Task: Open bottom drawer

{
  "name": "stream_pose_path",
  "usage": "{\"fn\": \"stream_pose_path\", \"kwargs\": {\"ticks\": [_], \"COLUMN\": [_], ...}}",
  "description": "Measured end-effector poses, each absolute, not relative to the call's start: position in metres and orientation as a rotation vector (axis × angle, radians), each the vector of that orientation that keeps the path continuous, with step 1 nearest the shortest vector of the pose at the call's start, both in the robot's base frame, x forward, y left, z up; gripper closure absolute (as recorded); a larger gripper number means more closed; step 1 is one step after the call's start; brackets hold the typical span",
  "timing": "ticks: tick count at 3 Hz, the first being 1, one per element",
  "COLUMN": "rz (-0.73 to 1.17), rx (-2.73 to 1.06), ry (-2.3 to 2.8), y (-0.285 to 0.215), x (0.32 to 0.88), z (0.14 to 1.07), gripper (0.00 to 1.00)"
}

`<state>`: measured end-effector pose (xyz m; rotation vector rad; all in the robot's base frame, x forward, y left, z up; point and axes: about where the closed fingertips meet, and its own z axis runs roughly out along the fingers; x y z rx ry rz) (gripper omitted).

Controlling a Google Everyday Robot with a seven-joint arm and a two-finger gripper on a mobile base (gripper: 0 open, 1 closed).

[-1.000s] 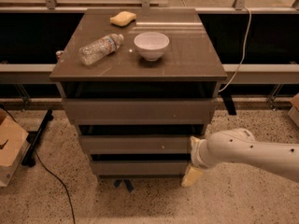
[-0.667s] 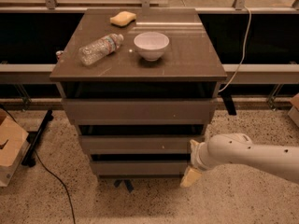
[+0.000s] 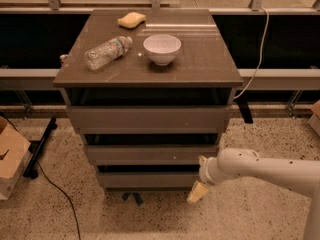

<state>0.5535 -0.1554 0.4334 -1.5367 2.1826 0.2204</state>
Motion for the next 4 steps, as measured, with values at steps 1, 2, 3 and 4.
{"fn": "stream_pose_path", "kwargs": {"ticks": [1,2,3,4], "rz": [0.322,0.325,0.274,0.27], "rx": [-1.469,-1.467,-1.451,-1.416], "ry": [2.209,2.21,2.259,2.317], "y": [-0.155,-0.155,-0.155,-0.156], "x": [0.561,0.561,0.563,0.562], "z": [0.375,0.373,0.359,0.335], "gripper": [0.0,0.0,0.0,0.0]}}
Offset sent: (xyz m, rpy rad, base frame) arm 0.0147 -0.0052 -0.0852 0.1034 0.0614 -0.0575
